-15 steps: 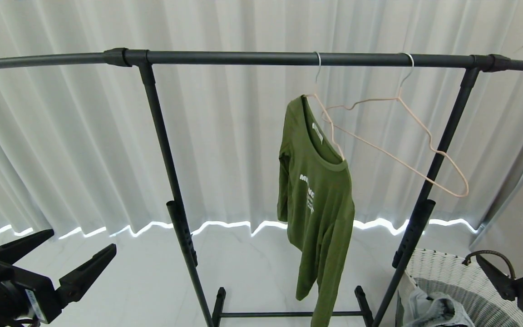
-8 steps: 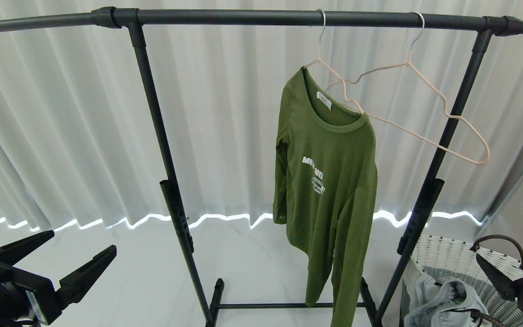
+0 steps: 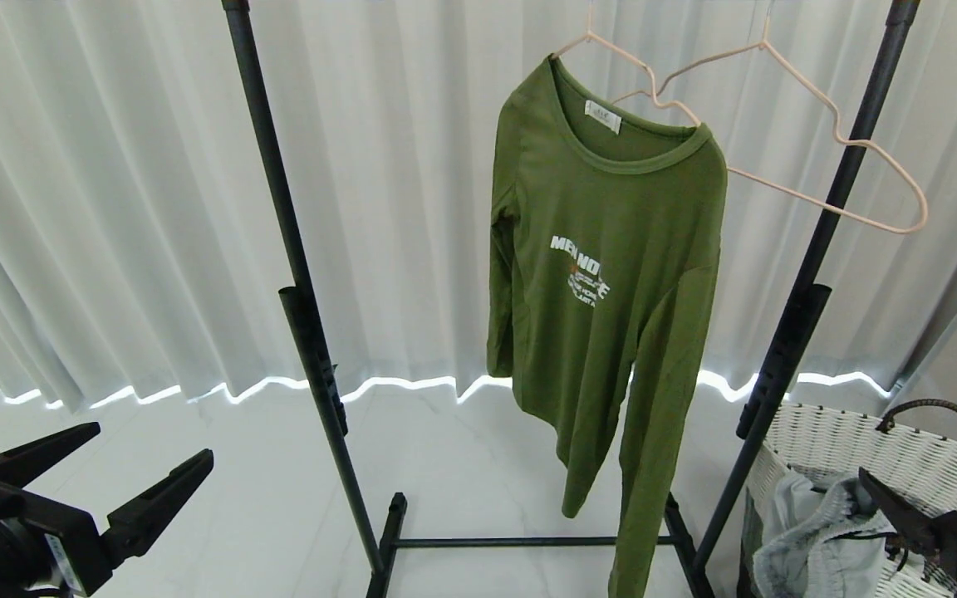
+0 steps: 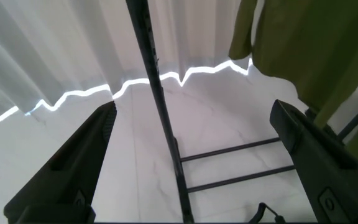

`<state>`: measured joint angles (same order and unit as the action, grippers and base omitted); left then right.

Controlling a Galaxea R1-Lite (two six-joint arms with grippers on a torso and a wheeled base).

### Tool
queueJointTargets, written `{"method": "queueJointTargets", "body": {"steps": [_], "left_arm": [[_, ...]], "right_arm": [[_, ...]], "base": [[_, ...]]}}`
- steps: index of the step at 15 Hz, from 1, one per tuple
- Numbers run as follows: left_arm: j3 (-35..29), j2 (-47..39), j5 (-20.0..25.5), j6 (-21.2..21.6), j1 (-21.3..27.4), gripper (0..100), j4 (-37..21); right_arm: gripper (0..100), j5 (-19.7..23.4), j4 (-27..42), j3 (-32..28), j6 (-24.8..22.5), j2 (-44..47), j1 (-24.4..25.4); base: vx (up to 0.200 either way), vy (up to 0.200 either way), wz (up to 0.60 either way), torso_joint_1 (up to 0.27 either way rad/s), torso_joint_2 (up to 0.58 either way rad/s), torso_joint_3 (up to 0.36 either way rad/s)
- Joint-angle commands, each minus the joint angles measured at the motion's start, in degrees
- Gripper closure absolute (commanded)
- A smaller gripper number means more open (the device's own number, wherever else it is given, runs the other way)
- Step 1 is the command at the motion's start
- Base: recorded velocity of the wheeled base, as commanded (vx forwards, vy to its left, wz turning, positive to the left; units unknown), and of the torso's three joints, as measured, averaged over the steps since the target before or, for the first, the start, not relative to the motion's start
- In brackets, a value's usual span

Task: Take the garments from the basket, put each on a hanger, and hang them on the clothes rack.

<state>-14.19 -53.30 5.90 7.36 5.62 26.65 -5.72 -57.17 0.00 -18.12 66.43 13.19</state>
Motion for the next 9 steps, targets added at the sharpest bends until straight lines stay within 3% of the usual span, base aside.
{"method": "queueJointTargets", "body": {"steps": [1, 4, 9], "left_arm": [[-0.2, 0.0, 0.0, 0.0, 0.0, 0, 0.1], [-0.5, -0.1, -0.2, 0.5, 0.0, 0, 0.1], [-0.3, -0.1, -0.2, 0.5, 0.0, 0, 0.0]], "right_arm": [[0, 0.1, 0.0, 0.0, 0.0, 0.7, 0.0], [0, 0.1, 0.1, 0.0, 0.0, 1.3, -0.1], [0, 0.0, 1.5, 0.0, 0.0, 1.2, -0.1]], "base": [[0.000, 0.000, 0.00, -0.012, 0.09, 0.085], [0.000, 0.000, 0.00, -0.002, 0.02, 0.014], [0.000, -0.200, 0.00, -0.001, 0.01, 0.008]]}}
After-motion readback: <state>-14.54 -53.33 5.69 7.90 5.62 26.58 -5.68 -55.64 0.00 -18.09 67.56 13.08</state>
